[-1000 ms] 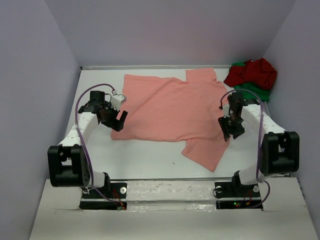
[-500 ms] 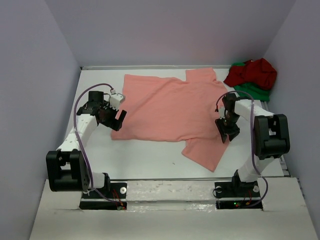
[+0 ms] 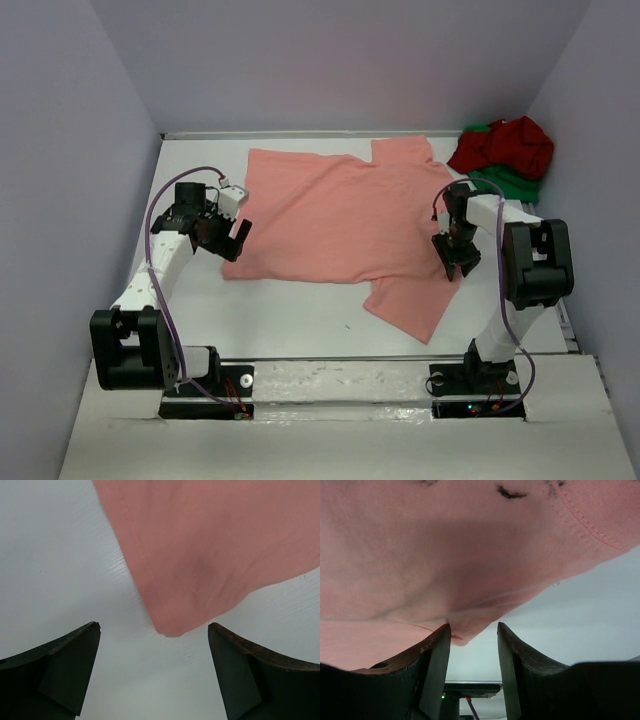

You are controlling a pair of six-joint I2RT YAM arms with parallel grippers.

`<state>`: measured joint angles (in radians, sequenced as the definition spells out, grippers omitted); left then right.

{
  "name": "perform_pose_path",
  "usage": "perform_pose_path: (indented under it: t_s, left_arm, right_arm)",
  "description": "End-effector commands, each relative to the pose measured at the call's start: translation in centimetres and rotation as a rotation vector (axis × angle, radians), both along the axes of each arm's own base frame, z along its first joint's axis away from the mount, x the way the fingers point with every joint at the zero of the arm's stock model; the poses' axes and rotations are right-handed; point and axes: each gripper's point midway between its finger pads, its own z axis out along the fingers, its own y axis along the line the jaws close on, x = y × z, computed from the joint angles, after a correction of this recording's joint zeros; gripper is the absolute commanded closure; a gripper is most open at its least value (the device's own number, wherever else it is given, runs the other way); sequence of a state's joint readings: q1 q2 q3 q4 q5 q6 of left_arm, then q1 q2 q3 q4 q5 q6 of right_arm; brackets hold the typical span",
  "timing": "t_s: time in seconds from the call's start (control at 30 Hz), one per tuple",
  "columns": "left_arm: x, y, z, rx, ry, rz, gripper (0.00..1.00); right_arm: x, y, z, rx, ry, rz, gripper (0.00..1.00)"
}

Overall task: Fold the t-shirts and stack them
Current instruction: Grap the side of the flattened tshirt closest away from the robot with both arms

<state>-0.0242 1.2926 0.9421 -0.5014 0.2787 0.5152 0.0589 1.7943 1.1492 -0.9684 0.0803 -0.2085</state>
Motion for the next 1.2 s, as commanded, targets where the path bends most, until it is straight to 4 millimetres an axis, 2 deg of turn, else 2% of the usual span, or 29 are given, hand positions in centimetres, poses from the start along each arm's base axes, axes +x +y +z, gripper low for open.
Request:
perform_pose_path:
  t_s: [0.0, 0.23, 0.3, 0.33, 0.57, 0.63, 0.67, 0.73, 0.93, 1.17]
  left_arm:
    - [-0.6, 0.3, 0.5, 0.006, -0.004, 0.012, 0.01]
    - [-0.4, 0.2, 0.4, 0.003, 0.000, 0.017, 0.01]
    - [-0.4, 0.3, 0.2, 0.006, 0.005, 0.015, 0.01]
    - [-0.6, 0.4, 0.0, 0.010, 0.010, 0.018, 0.01]
    - [-1.0, 0.8, 0.0, 0.032, 0.001, 0.020, 0.01]
    - [-1.0, 0.8, 0.0, 0.035, -0.003, 0.019, 0.01]
    - [-1.1, 0.8, 0.0, 0.034, -0.002, 0.020, 0.01]
    - [-1.2, 0.9, -0.1, 0.038, 0.000, 0.019, 0.01]
    - [-2.0, 1.1, -0.9, 0.062, 0.022, 0.000, 0.01]
    - [-4.0, 1.2, -3.9, 0.071, 0.181, -0.063, 0.01]
  right_arm:
    - [-0.1, -1.2, 0.1, -0.049, 0.000, -0.018, 0.52]
    - [-0.9, -1.3, 0.0, -0.046, 0.023, -0.004, 0.53]
    - [-1.2, -1.1, -0.3, -0.033, 0.038, -0.005, 0.58]
    - [-1.3, -0.7, -0.6, -0.014, 0.052, -0.006, 0.65]
    - [-1.1, 0.7, -1.2, 0.068, 0.087, -0.008, 0.71]
    - [-0.9, 1.3, -1.2, 0.100, 0.089, -0.008, 0.80]
    - [-0.8, 1.3, -1.2, 0.098, 0.095, -0.008, 0.90]
    - [-0.7, 1.0, -1.2, 0.085, 0.093, -0.007, 1.00]
    - [-0.4, 0.4, -0.4, 0.047, 0.065, -0.004, 1.00]
    - [-0.1, 0.4, -0.1, 0.049, 0.056, -0.009, 1.00]
